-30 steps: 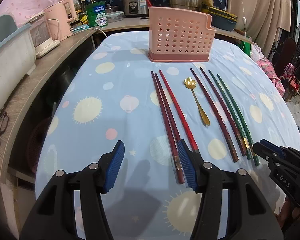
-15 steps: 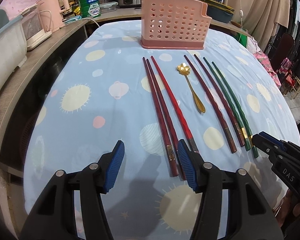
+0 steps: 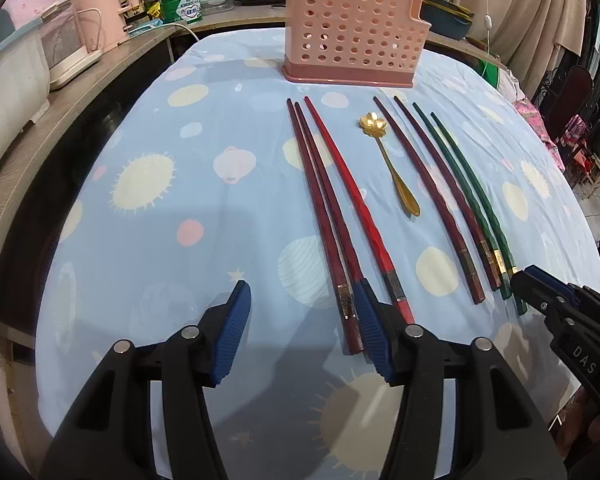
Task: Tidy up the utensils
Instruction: 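Move the left tool to a dark-red chopstick while the right tool moves to a green chopstick, then close the left tool on the dark-red chopstick while the right tool closes on the green chopstick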
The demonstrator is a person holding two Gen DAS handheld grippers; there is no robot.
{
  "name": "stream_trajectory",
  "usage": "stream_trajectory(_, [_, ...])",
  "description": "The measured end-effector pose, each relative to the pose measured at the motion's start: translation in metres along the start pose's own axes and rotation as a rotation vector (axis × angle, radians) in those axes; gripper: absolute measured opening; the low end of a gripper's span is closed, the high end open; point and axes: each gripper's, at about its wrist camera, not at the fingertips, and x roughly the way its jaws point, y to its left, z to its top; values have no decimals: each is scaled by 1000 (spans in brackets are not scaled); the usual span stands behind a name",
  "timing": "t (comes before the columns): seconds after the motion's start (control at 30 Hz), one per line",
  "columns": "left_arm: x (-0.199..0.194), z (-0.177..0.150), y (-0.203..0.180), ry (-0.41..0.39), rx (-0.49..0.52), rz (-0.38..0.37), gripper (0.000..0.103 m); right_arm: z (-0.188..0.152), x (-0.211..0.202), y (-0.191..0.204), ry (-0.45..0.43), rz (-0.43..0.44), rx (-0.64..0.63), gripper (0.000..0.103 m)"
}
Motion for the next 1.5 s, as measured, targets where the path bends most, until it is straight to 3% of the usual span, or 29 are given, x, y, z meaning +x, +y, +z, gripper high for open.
stream_trajectory(0.43, [12,0,-4,14,26,9,39,4,4,-4,-3,-18,15,21])
stream_trajectory(0.87, [8,-2,4,28,20,-19,7,6,13,-4,11,-19,20,21])
stream_trajectory(1.1, [5,-5,5,34,9,-31,7,3,12,-4,6,-19,2,19])
stream_trajectory(1.23, [1,-4,8,28,-6,-35,7,3,11,-7,7,-13,11,8])
stream_trajectory(1.5, [-7,-3,14,6,-19,-35,7,10,2,-8,-31,-13,29,7])
